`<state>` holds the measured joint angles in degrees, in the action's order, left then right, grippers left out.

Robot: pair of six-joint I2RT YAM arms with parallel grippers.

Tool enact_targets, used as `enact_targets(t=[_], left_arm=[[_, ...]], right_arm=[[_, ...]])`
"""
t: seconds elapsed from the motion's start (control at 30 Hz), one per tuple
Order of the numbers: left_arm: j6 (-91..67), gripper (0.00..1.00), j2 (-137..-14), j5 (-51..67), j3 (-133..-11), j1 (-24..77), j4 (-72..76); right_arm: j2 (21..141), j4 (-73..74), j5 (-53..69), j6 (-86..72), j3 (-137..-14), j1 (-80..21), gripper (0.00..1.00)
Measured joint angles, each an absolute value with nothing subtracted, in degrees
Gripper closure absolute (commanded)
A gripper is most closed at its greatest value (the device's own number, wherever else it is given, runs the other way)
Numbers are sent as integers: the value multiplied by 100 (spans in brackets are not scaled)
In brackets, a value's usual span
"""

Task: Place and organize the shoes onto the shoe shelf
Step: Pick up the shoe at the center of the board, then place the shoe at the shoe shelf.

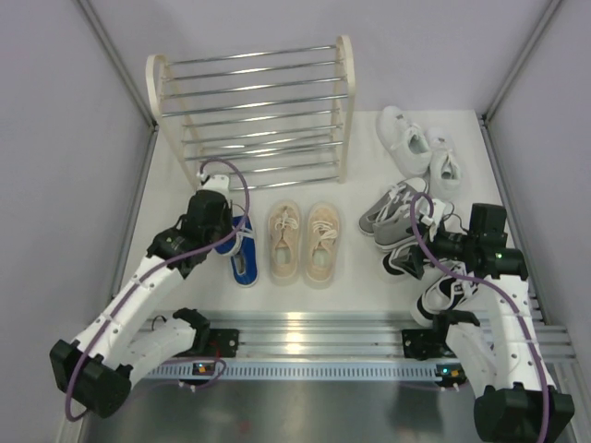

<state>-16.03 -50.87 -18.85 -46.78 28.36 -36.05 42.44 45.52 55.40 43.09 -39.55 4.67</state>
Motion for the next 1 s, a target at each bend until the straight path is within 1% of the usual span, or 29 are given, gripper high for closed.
enact_targets(t=[0.2, 0.47, 0.7, 0.87, 1.0], left_arm=[[-819, 100, -5697, -860, -5009, 1817, -3267], [-58, 100, -6285, 12, -5323, 1190, -2867], [228, 100, -6803, 589, -5537, 952, -2578], [436, 100, -6847, 692, -5537, 937, -2458], [836, 100, -7102, 725, -5537, 864, -2001]], right_arm=[[4244, 4558, 5540, 4342, -3955, 467, 0], [4250, 4576, 5537, 4351, -3955, 467, 1], [4268, 4587, 5537, 4351, -3955, 467, 1], [4322, 4587, 5537, 4353, -3955, 467, 0], [4353, 4587, 5535, 4357, -3955, 467, 0]])
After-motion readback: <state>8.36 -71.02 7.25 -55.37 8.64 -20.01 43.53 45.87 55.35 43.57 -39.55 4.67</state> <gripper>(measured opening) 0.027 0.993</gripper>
